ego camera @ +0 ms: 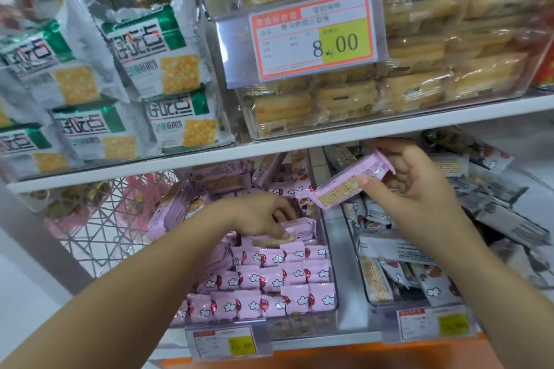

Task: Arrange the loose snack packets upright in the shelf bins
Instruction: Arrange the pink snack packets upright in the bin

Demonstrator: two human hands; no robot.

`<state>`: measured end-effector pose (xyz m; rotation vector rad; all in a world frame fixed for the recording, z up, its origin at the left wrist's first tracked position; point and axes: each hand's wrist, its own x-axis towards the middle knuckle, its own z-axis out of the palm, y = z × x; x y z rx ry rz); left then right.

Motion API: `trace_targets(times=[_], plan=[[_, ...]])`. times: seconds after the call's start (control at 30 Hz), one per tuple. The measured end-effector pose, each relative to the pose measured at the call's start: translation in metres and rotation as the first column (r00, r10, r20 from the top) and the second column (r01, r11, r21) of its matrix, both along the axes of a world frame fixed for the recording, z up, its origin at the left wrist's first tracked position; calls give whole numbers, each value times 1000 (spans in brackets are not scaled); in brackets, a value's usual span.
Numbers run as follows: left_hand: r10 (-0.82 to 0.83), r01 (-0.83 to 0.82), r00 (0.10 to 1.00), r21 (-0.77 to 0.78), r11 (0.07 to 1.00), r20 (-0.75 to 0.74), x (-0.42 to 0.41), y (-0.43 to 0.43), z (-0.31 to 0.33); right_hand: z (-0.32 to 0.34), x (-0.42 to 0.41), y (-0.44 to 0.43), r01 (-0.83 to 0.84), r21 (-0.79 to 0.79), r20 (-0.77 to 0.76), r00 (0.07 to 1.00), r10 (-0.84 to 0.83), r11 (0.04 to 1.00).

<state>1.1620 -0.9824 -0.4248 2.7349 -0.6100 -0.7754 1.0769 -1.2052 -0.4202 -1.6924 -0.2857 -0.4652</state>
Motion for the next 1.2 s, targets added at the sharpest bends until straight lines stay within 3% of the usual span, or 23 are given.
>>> trace_targets(times=[0.17, 0.27, 0.4, 0.63, 0.8, 0.87, 0.93, 1.0, 1.1, 1.2], plan=[[128, -82, 974, -234, 969, 187, -23, 25, 21, 2, -2, 3, 19, 67, -29, 999, -17, 998], [285, -130, 916, -463, 876, 282, -44, 34, 25, 4, -6, 5, -71, 69, -68, 995, 76, 995], [356, -176, 929, -718, 673, 106, -67, 24, 30, 7, -12, 12, -288, 48, -119, 949, 291, 957], [232, -99, 971, -773, 626, 64, -68, -5, 43, 10, -15, 13, -391, 81, -83, 914, 397, 917], [177, -151, 983, -798, 583, -57, -62, -10, 40, 11, -18, 10, -337, 131, -53, 937, 346, 932], [198, -178, 978, -758, 628, -65, -55, -4, 39, 10, -17, 7, -281, 149, -45, 956, 290, 948], [208, -162, 978, -599, 784, 8, -43, 8, 34, 11, -16, 2, -219, 127, -36, 974, 225, 968], [164, -155, 986, -387, 909, -12, -32, 15, 27, 11, -15, -1, -191, 147, -26, 980, 197, 970], [90, -98, 994, -153, 983, -59, -17, 14, 18, 12, -14, -3, -126, 183, -5, 992, 129, 975], [7, -5, 1000, 50, 999, -28, -5, 6, 13, 10, -12, -6, -50, 176, 18, 999, 48, 983]])
